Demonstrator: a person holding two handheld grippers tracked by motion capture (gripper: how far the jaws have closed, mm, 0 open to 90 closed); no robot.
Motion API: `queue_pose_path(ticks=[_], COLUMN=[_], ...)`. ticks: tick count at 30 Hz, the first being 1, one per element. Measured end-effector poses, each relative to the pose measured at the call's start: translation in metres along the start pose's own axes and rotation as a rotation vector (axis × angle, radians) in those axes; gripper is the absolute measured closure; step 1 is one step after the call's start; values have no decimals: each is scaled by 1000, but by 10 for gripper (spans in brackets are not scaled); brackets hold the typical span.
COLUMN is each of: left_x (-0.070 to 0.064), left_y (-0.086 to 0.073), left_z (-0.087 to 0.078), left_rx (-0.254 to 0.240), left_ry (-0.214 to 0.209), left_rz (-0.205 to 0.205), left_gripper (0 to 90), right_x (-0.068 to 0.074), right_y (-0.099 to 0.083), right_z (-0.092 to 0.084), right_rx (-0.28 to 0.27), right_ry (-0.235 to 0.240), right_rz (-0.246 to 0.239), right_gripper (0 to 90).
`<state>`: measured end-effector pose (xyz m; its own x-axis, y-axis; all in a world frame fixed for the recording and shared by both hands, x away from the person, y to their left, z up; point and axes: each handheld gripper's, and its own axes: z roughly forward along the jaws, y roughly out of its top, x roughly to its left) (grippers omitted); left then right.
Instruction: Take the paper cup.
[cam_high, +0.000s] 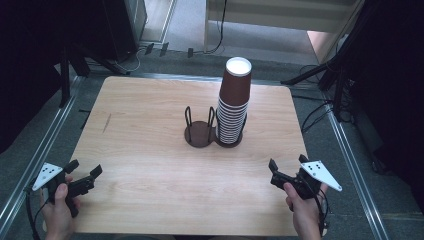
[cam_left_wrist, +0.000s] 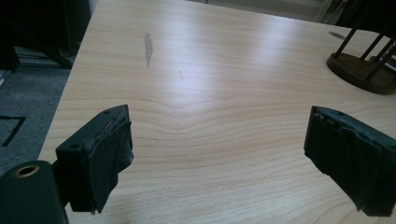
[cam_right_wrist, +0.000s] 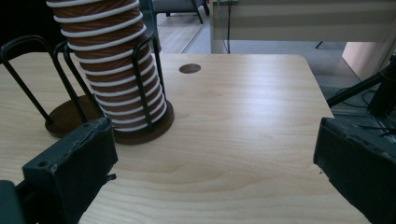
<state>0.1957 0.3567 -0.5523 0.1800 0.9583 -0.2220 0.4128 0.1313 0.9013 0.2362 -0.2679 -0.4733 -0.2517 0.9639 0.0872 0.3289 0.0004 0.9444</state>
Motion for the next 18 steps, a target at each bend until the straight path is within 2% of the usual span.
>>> queue_pose_path(ticks=[3,8,18], left_x=[-1,-1,-2], left_y=[0,0,0], left_z=[0,0,0], left_rx=[1,3,8], left_ry=[6,6,5], left_rz=[15,14,18], left_gripper=[85,85,85], right_x=[7,19,32], right_y=[7,20,40], right_z=[5,13,23], right_rx=[0,-10,-29], right_ry=[6,31,63], right_rz=[-14,-37,-38], right_gripper=[0,0,0])
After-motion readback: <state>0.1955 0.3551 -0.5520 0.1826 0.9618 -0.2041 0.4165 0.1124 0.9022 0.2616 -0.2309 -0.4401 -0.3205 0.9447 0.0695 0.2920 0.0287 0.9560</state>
